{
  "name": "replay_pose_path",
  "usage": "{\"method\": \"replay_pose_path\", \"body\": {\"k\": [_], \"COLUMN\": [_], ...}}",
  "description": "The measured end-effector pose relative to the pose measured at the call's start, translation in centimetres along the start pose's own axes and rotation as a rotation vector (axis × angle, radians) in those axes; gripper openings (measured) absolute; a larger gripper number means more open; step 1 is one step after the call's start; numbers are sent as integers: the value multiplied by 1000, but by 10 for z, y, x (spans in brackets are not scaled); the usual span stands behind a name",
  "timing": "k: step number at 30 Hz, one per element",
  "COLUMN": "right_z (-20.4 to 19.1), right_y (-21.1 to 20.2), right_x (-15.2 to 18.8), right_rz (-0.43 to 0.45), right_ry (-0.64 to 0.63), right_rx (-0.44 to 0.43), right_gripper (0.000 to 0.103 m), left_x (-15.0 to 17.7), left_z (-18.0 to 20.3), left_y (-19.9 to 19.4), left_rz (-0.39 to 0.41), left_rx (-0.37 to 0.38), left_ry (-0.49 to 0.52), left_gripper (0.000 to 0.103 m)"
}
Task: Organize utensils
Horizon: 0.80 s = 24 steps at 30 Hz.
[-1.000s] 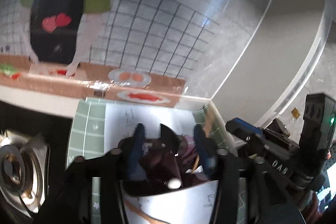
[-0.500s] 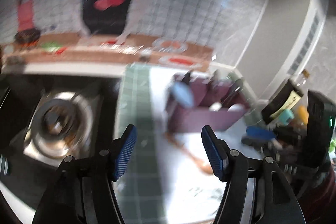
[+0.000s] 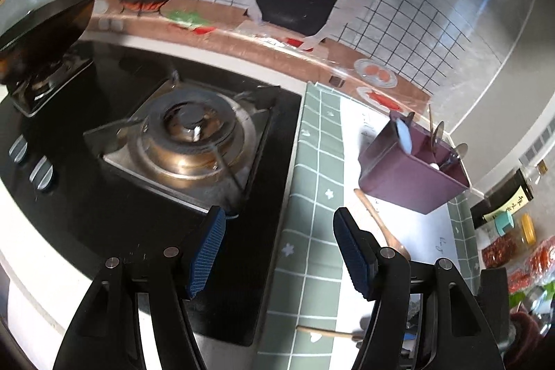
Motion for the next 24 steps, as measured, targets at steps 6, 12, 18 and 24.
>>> {"method": "replay_pose_path", "body": {"k": [6,12,18,24], "right_z": [-4,5,67,134], "right_y": [8,3,-13,-38], "right_x": [2,10,43,95], "right_rz": [1,14,-12,-21], "right_ry": [-63,-58,225,525], "right_rx": [67,175,222,285], "right_gripper": [12,5,5,5], "left_x": [4,2,9,25], "left_z": [-1,16,51,112], "left_y": [5,25,77,138], "left_rz": [-18,-64,-210,-355], "left_rx": [8,47,170,341], "left_ry": [-21,22,103,301], "left_gripper": [65,65,65,65]}}
Point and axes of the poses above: each gripper's, at about its wrist camera, not at the fingertips, and y roughly the way its jaws point, z to its right, x to its underside, the point moved 6 cm from there along y, roughly the way its jaws point, and after that the axes turned 15 degrees about x, right-handed, at the moved point
